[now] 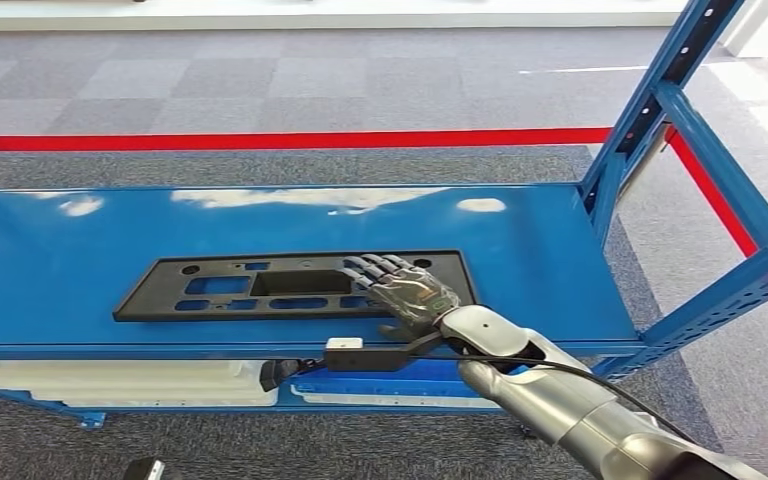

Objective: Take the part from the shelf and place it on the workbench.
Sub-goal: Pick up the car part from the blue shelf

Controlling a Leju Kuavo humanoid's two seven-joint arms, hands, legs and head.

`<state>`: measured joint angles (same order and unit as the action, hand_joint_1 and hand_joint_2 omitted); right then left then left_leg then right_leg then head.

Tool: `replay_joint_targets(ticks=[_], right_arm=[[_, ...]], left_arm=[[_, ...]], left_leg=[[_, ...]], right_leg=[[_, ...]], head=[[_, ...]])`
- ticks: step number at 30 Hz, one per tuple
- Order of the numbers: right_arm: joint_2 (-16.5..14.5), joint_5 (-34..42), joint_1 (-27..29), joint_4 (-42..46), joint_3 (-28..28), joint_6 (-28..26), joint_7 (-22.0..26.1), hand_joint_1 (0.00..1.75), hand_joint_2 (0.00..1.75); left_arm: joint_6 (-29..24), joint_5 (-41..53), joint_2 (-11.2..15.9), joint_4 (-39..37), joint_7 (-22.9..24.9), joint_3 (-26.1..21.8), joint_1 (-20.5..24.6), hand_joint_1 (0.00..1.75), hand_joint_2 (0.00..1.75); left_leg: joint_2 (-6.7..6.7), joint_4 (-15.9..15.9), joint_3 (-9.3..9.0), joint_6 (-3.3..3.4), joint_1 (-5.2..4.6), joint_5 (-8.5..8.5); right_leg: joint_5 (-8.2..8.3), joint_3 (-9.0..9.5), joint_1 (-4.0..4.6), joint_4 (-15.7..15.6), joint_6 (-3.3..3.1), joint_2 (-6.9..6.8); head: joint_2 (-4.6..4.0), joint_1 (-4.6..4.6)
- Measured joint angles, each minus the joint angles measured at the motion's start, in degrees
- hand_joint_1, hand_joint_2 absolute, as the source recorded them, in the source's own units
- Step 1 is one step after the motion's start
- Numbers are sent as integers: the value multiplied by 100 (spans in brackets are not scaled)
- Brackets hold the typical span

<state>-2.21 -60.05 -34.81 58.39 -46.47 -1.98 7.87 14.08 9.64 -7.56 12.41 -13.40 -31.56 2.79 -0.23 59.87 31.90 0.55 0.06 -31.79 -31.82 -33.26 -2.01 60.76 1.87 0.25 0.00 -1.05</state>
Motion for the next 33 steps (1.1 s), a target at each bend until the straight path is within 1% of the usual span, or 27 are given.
replay_joint_targets(ticks=[9,17,21,33], right_arm=[[-8,9,-209,-207,-202,34,-54,0,175],[-8,-169,-377,-439,-270,0,-346,1,175],[16,-214,-444,-563,-302,-16,-430,175,175],[154,38,-565,-792,-300,66,-385,175,175]], left_arm=[[39,13,-28,0,-54,0,11,0,0],[80,12,-46,0,-110,0,12,0,0],[83,3,-50,0,-124,-7,12,0,0],[90,-1,-50,0,-173,-22,10,0,0]], left_leg=[[0,0,-3,0,0,0],[0,0,-8,0,0,0],[0,0,-12,0,0,0],[0,1,-19,0,0,0]], right_leg=[[0,2,0,0,0,0],[0,6,0,0,0,0],[0,9,0,0,0,1],[0,15,0,0,0,1]], head=[[0,0],[0,0],[0,0],[0,0]])
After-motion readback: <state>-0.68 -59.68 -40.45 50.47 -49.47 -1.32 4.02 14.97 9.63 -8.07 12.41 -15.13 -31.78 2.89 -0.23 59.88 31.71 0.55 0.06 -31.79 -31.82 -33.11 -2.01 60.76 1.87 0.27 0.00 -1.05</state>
